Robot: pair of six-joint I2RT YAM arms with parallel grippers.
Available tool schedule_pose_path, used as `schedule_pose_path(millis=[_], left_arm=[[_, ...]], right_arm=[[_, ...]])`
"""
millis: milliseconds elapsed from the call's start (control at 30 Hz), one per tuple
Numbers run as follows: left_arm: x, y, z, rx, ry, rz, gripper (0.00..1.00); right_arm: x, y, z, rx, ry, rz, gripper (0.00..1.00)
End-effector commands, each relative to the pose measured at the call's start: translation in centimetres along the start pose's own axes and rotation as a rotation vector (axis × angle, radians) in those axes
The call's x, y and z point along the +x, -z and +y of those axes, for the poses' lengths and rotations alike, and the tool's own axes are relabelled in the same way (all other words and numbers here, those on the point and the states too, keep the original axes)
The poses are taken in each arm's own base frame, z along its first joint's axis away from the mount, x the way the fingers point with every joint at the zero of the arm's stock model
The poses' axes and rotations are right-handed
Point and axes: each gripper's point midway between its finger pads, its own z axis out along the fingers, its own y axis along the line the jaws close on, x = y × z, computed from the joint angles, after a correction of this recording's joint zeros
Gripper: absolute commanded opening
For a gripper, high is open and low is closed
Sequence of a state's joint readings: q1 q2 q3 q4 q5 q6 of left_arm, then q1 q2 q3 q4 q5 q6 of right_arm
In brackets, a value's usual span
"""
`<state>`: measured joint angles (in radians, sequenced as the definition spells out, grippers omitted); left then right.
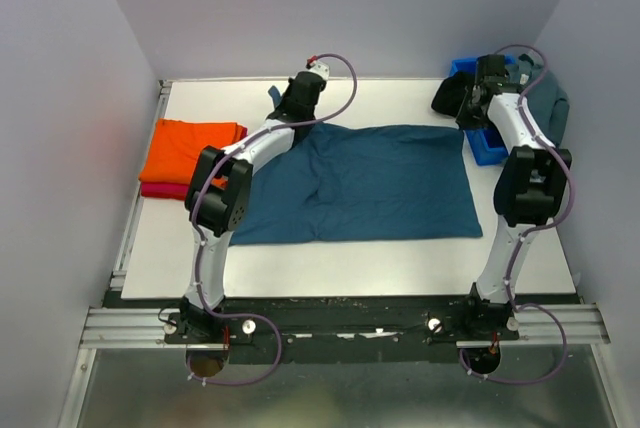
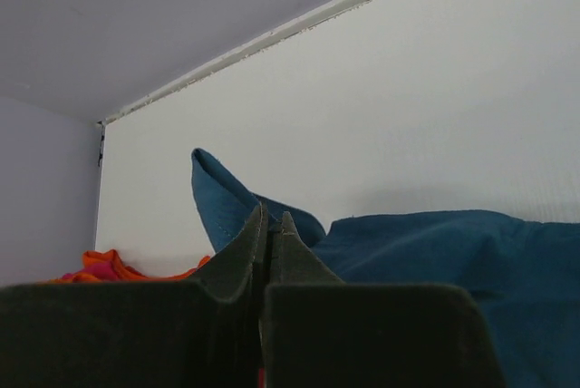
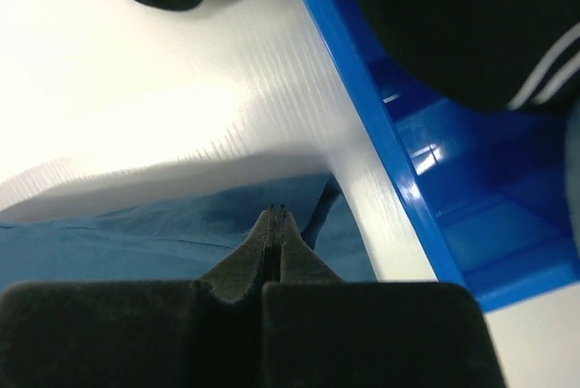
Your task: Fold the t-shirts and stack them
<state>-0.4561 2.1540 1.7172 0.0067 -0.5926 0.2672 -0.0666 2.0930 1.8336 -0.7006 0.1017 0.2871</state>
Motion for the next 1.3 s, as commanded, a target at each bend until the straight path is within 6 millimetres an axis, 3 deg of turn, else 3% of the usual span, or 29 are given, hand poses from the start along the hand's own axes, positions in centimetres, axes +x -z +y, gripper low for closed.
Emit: schedule_pose_path(millis=[0, 633, 1100, 1267], left_arm=[[-2.0, 2.6, 2.6, -0.090, -0.002, -0.040, 0.00], [-1.3, 10.3, 3.2, -0.175, -0.069, -0.027, 0.00], [-0.3, 14.1, 5.6, -0.300, -0.147, 0.027, 0.00], [-0.5, 15.2, 5.4, -0.316, -0.157, 0.030, 0.00]], right_arm=[[0.4, 1.4, -1.6, 0.036, -0.035, -0.017, 0.01], [3.9, 4.5, -4.6, 0.136, -0.078, -0.005, 0.01], [5.7, 4.6, -5.5, 0.176, -0.095, 0.025, 0.01], [6.0, 4.8, -5.6, 0.180, -0.108, 0.027, 0.01]])
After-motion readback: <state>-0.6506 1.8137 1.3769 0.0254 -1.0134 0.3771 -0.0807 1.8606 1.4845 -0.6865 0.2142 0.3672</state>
